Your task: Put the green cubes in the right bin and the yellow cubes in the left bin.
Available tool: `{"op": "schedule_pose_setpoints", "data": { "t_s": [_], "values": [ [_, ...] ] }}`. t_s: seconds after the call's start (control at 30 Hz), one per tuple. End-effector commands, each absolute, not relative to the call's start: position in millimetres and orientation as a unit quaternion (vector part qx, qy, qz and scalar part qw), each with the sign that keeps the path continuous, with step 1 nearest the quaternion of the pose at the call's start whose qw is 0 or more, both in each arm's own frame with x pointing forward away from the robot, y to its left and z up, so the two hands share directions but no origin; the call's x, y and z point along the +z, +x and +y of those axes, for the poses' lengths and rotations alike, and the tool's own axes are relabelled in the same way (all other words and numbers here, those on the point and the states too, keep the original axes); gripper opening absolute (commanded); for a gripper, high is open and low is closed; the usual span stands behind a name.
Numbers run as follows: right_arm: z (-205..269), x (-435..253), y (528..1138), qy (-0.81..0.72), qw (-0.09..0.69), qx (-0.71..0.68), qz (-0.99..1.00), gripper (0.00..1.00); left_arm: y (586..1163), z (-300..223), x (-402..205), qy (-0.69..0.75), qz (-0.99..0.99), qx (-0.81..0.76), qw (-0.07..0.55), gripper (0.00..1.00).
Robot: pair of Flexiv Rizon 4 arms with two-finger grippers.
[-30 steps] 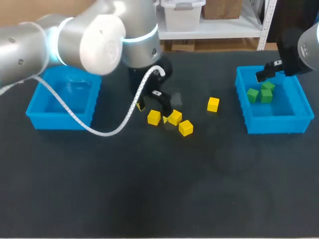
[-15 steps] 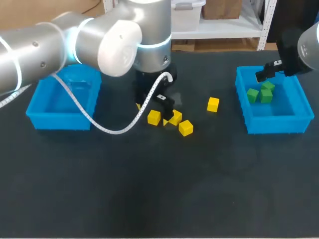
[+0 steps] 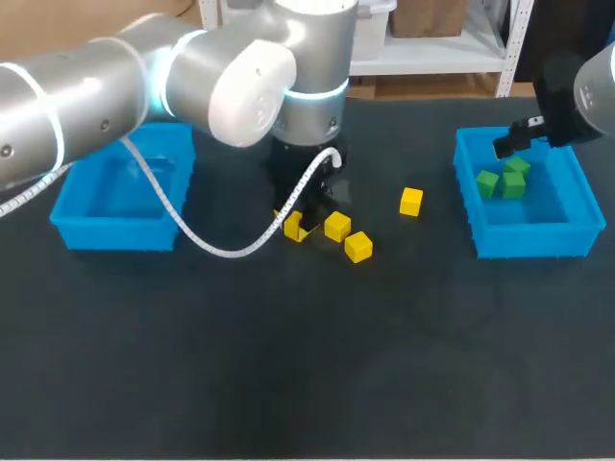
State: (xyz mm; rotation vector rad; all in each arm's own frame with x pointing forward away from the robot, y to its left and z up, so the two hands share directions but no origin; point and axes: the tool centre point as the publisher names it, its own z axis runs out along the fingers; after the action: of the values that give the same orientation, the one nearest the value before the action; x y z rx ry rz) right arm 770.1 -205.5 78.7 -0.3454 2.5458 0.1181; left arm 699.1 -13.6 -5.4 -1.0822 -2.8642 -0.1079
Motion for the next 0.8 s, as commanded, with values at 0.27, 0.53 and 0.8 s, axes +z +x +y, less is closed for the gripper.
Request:
{"op": "schedule_pose_setpoints", "data": {
  "t_s": [0.27, 0.53, 0.8],
  "values": [
    [-204.8, 78.3, 768.7, -0.127, 0.283, 0.042, 0.950, 1.00, 732.8, 21.4, 75.5, -0.281, -0.954, -0.033, -0.104, 0.00],
    [-204.8, 78.3, 768.7, -0.127, 0.283, 0.042, 0.950, 1.00, 747.5, 104.4, 121.3, -0.181, -0.966, -0.085, -0.164, 0.00],
    [-204.8, 78.3, 768.7, -0.127, 0.283, 0.042, 0.950, 1.00, 726.5, 176.5, 102.2, -0.100, -0.979, -0.118, -0.133, 0.00]
  ]
}}
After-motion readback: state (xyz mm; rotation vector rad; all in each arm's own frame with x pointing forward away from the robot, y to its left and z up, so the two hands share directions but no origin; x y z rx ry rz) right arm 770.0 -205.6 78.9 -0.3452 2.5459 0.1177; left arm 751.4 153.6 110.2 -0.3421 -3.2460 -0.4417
